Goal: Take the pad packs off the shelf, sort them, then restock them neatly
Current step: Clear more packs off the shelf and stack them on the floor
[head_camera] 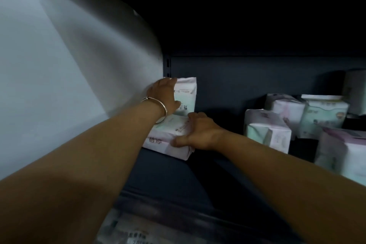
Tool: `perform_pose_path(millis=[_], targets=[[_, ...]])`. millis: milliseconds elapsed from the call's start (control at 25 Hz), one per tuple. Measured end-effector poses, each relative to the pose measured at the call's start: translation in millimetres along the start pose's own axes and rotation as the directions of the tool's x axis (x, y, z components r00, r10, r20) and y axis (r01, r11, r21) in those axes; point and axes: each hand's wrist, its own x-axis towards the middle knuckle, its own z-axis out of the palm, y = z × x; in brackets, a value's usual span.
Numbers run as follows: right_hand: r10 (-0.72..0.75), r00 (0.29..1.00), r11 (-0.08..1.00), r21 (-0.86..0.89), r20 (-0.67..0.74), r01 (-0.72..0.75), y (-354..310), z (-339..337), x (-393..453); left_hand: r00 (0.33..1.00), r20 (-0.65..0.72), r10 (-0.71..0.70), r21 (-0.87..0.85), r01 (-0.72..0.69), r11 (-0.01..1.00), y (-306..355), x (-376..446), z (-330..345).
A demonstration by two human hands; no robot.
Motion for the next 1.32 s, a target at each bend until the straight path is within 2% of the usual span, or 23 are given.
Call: perform_pose_path(millis=[120,320,480,600,680,800,1040,1240,1320], targets=[[0.008,0.999,1.0,-0.027,-0.036,-0.009,12.4,-12.7,-11.4,0.996,0.061,0.058,0.187,-0.068,0.98,10.5,15.4,6.3],[0.029,0.999,0.995,-0.091,-0.034,-0.032,22.2,-21.7,-21.3,0.993,0.117,0.025,0.321,-0.061,0.945,17.6,28.6,6.2],[0.055,0.998,0.992,-0.111,-0.003,-0.055,23.2,-20.9,-24.1,0.999,0.03,0.036,0.556,-0.046,0.83,23.1,24.4,2.0],[0.06,0.998,0.992,-0.115,0.001,-0.059,20.9,-21.2,-25.2,0.994,-0.035,0.102,0.632,-0.057,0.773,23.0,20.4,-0.8],[0.057,0.998,0.991,-0.117,-0.01,-0.058,18.1,-21.2,-26.6,0.994,0.003,0.107,0.593,-0.088,0.8,22.4,17.8,-1.5],[0.049,0.998,0.991,-0.121,-0.027,-0.052,14.6,-20.0,-30.6,0.992,0.092,0.088,0.428,-0.12,0.896,22.9,11.3,-1.3],[-0.005,0.997,0.994,-0.11,-0.077,-0.003,9.0,-20.6,-50.0,0.996,-0.038,0.086,0.38,-0.065,0.923,22.0,-16.9,-18.5],[-0.028,0.992,0.997,-0.077,-0.125,0.018,-3.9,-30.2,-80.0,0.996,-0.083,-0.023,0.185,0.038,0.982,37.0,-49.0,-50.4],[-0.035,0.989,0.997,-0.079,-0.141,0.024,-8.5,-38.9,-96.5,0.992,-0.127,-0.005,0.104,0.019,0.994,45.5,-64.6,-61.5]])
